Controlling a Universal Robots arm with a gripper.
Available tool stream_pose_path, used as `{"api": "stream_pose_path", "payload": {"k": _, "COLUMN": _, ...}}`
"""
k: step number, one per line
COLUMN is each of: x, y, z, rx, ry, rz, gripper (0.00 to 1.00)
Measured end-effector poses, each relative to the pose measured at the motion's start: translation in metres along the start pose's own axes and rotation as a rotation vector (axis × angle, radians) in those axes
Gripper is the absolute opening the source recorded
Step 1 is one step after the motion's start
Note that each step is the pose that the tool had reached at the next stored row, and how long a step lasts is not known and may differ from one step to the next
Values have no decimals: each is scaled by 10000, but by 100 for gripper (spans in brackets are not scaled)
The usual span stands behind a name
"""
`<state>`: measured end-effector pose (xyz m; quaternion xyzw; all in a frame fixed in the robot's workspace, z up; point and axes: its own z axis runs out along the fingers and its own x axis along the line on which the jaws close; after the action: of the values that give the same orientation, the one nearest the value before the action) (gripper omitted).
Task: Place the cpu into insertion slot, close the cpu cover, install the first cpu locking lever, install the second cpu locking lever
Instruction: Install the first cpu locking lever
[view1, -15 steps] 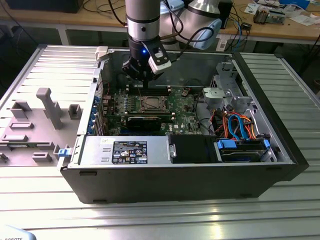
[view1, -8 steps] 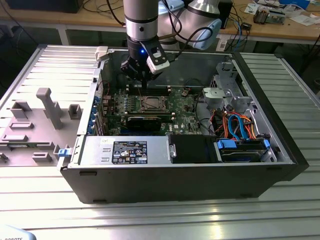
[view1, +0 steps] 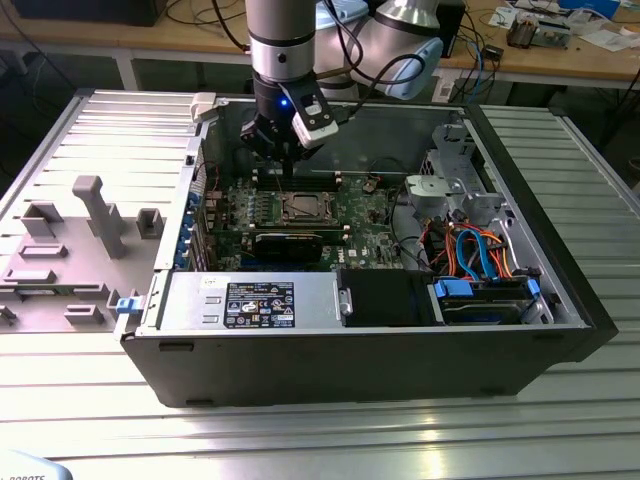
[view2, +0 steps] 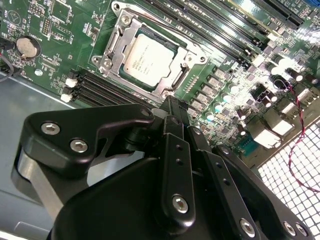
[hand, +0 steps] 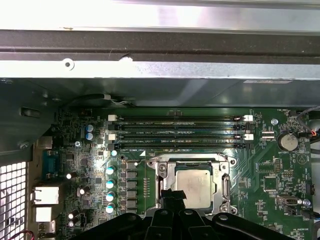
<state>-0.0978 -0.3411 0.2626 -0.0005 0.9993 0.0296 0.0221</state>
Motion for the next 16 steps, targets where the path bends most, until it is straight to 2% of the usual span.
{"api": "stream_pose_path", "payload": {"k": 5, "x": 106, "y": 1, "z": -5, "rx": 0, "ry": 1, "rz": -3, "gripper": 11}}
{"api": "stream_pose_path", "payload": {"k": 11, "x": 335, "y": 4, "z": -9, "rx": -1, "ry": 1, "rz": -21, "gripper": 11}}
{"api": "stream_pose_path", "payload": {"k": 16, "x": 351, "y": 69, "z": -3, "rx": -13, "ry": 20, "rz": -320, "gripper": 11}}
